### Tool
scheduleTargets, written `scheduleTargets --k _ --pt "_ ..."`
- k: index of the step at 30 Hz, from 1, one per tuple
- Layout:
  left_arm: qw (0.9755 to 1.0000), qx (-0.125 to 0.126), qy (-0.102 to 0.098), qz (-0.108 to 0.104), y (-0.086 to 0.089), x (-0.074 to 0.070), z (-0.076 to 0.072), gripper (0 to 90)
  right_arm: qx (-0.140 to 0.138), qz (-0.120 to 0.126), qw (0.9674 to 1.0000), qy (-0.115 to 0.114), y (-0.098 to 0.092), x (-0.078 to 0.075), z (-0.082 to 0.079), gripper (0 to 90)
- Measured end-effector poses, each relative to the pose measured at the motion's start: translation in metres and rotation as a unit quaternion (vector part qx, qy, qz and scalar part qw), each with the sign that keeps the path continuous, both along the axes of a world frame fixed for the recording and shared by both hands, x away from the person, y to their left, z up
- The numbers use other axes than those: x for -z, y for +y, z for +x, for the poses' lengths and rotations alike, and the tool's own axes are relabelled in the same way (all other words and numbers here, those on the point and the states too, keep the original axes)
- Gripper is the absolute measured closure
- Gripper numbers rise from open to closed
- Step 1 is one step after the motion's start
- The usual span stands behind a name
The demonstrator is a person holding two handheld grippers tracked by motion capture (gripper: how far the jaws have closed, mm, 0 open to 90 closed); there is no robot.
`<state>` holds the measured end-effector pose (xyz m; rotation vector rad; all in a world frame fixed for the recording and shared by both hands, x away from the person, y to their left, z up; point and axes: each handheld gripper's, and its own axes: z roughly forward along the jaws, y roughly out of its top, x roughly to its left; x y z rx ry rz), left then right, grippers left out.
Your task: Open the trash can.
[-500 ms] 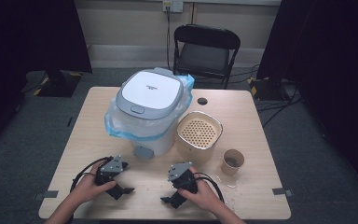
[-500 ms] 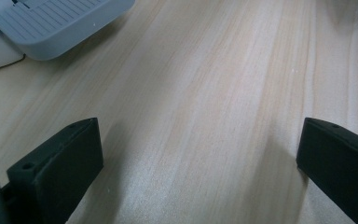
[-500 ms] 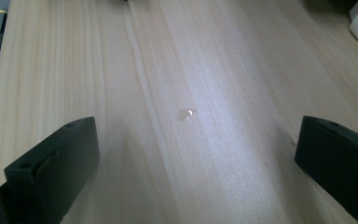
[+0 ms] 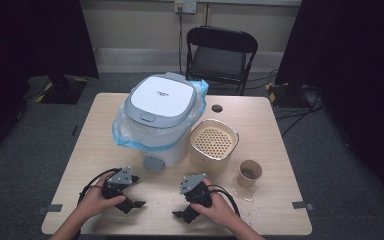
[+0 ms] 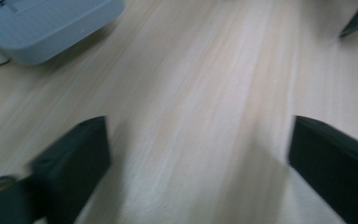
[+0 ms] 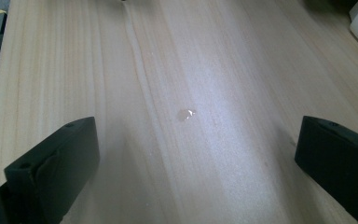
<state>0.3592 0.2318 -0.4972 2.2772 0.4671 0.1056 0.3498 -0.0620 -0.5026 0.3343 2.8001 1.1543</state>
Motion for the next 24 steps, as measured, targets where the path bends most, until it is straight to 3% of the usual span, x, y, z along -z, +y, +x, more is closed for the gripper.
scheduleTargets --k 1,2,3,5,8,9,10,20,24 --pt "1.0000 0.000 0.000 0.000 0.000 0.000 0.000 19.8 0.000 0.000 1.0000 0.000 0.000 0.000 0.000 0.0" --pt "0.9999 -0.009 0.005 -0.004 -0.004 -0.005 0.002 21.5 0.000 0.000 1.0000 0.000 0.000 0.000 0.000 0.0" --pt "0.9999 -0.009 0.005 -0.004 -0.004 -0.005 0.002 16.6 0.000 0.000 1.0000 0.000 0.000 0.000 0.000 0.0" --pt "0.9997 -0.012 0.010 -0.019 -0.008 -0.011 0.001 18.4 0.000 0.000 1.0000 0.000 0.000 0.000 0.000 0.0" --pt "0.9995 -0.010 0.021 -0.021 -0.008 -0.015 0.001 15.8 0.000 0.000 1.0000 0.000 0.000 0.000 0.000 0.0" --pt "0.9997 -0.009 0.019 -0.012 -0.007 -0.017 0.002 16.2 0.000 0.000 1.0000 0.000 0.000 0.000 0.000 0.0" --pt "0.9990 -0.025 0.031 -0.018 -0.007 -0.022 0.003 16.1 -0.001 -0.001 1.0000 -0.001 0.000 0.000 0.000 0.0" --pt "0.9942 -0.053 0.067 -0.066 -0.001 -0.051 0.006 16.0 0.001 -0.002 1.0000 0.000 0.000 0.000 0.000 0.0" --pt "0.9950 -0.055 0.059 -0.058 0.000 -0.061 0.008 17.3 0.001 -0.002 1.0000 0.000 0.000 0.000 0.000 0.0"
